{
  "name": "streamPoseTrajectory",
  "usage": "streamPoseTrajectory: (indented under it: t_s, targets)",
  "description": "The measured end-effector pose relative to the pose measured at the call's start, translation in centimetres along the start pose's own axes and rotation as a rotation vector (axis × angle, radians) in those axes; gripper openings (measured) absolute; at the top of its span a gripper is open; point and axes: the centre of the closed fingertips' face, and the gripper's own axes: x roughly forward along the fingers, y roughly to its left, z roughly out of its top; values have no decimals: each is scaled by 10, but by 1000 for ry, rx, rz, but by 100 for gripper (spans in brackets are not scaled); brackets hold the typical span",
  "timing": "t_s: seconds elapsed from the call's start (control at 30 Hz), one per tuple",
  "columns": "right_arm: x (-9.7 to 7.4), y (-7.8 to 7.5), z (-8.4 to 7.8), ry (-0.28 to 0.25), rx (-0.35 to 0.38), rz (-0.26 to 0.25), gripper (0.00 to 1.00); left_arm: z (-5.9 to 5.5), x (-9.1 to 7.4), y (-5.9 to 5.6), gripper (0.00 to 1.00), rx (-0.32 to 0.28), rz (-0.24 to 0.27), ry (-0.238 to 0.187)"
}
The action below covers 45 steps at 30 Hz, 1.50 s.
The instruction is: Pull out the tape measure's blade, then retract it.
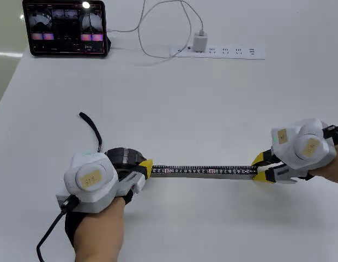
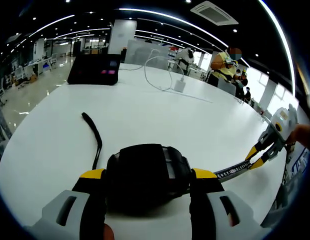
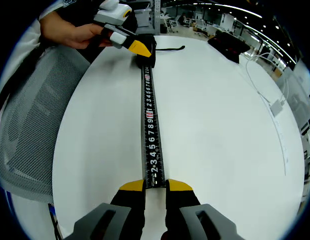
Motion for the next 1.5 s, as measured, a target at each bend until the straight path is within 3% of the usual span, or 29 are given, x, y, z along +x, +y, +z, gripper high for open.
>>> streamPoseTrajectory:
  t_s: [0.87,1.5]
  targets:
    - [0,-1,-2,13,1,4,10,-2,0,1,61,15,-15,36]
    - [7,-3,18,-23,3,9,10,-2,0,2,61,-17,-35,37]
